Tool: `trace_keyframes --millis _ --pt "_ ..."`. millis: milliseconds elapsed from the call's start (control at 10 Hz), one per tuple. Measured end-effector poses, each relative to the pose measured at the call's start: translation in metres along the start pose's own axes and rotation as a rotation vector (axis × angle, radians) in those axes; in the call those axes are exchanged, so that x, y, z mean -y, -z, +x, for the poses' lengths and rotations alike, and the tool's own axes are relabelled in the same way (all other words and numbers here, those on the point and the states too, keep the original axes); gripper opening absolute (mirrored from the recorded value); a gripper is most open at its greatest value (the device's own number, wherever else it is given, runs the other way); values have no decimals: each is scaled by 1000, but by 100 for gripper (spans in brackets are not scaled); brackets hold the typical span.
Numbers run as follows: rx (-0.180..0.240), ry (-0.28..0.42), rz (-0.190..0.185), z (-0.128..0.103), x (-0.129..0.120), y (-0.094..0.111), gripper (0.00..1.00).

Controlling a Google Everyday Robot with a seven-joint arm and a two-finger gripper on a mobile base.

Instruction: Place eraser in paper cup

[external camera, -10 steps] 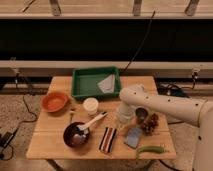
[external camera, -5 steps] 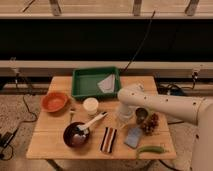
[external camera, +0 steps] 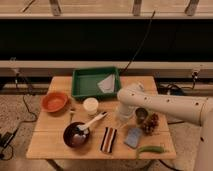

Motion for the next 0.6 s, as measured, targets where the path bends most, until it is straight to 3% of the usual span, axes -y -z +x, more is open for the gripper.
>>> trace_keyframes --millis 600 --pt "-3 96 -13 -25 -2 2 80"
